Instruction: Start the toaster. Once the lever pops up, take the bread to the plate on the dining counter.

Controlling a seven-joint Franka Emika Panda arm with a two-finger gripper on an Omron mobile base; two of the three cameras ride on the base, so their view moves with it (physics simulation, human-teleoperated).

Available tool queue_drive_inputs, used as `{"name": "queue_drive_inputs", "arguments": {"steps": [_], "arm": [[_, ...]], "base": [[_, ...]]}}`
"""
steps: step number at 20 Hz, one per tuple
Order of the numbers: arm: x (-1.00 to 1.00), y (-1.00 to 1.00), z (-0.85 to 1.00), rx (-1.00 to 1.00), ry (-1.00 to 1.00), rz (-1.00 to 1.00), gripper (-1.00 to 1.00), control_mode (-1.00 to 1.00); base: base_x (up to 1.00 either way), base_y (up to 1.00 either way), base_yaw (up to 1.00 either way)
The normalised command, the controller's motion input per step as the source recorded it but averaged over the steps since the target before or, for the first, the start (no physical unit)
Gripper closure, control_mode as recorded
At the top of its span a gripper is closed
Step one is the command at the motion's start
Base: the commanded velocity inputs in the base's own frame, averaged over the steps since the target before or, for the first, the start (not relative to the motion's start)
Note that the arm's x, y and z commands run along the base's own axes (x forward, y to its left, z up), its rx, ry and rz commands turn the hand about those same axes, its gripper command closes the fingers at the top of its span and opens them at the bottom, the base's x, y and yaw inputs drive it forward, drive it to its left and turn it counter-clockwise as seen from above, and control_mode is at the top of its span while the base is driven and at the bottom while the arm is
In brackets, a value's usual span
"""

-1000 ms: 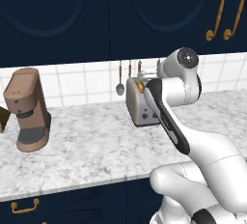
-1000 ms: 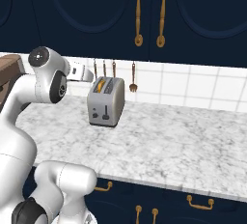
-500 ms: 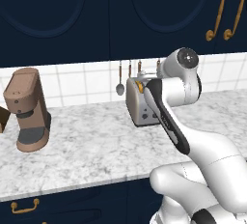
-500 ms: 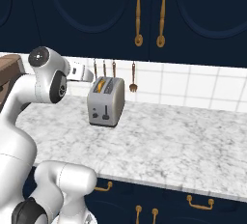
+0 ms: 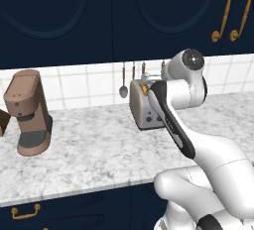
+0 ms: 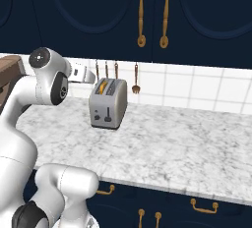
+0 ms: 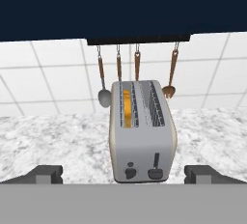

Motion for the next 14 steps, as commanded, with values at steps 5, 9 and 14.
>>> {"name": "queue_drive_inputs", "arguments": {"steps": [5,9,14], "arm": [[0.0,0.0,0.0,0.0,0.0,0.0,-1.0,-1.0],[0.0,0.0,0.0,0.0,0.0,0.0,-1.0,-1.0],[0.0,0.0,0.0,0.0,0.0,0.0,-1.0,-1.0]], "base": [[0.0,0.0,0.0],[0.0,0.0,0.0],[0.0,0.0,0.0]]}}
